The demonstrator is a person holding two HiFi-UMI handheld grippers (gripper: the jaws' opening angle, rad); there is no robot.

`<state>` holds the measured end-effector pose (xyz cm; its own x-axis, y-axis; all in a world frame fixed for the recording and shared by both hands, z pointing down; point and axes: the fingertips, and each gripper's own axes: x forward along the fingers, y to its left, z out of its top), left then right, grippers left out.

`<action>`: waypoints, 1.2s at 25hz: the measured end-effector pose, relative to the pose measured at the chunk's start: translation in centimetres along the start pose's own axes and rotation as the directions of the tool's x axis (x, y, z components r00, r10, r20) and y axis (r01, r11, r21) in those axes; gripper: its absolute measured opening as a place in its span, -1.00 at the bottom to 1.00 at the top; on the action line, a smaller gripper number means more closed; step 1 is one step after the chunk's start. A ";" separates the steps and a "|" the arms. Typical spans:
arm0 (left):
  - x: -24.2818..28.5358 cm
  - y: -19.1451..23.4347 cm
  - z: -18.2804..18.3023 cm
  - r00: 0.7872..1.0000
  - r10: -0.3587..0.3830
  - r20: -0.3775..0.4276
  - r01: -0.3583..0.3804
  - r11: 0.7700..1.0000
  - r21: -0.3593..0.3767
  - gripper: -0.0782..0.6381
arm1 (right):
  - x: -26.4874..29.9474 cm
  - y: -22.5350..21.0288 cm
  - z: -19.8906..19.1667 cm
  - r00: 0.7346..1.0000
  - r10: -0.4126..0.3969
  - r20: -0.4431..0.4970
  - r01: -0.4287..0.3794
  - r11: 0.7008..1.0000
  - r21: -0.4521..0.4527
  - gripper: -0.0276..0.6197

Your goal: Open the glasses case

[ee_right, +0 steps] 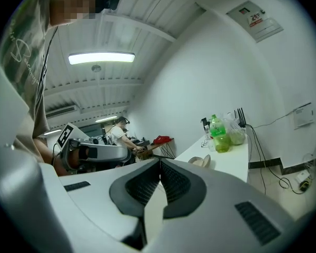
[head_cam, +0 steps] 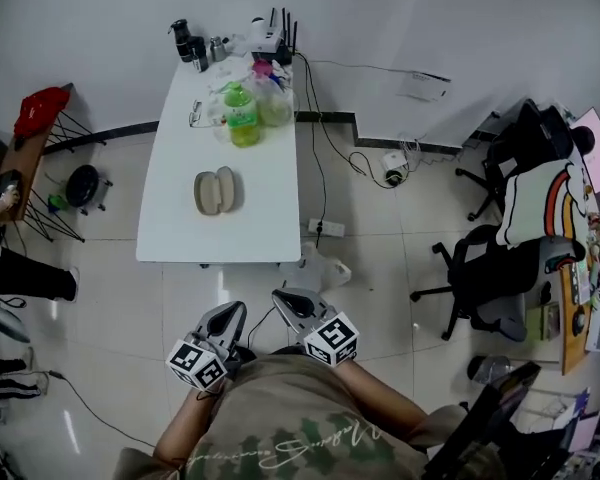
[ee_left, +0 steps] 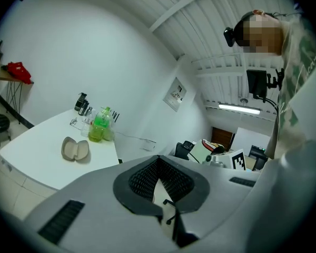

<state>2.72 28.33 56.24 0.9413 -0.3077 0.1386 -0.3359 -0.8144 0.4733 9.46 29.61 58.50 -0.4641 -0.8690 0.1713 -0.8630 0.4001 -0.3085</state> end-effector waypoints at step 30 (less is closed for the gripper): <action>-6.6 -4.2 -0.4 0.974 0.190 0.126 -0.210 0.963 0.170 -0.76 | -3.0 9.5 1.6 0.998 0.022 0.062 -0.012 0.987 -0.163 -0.89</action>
<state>-2.08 33.95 53.66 0.8488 -0.5159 0.1154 -0.5262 -0.8035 0.2784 3.03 35.56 53.54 -0.4697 -0.8764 0.1061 -0.8785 0.4521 -0.1542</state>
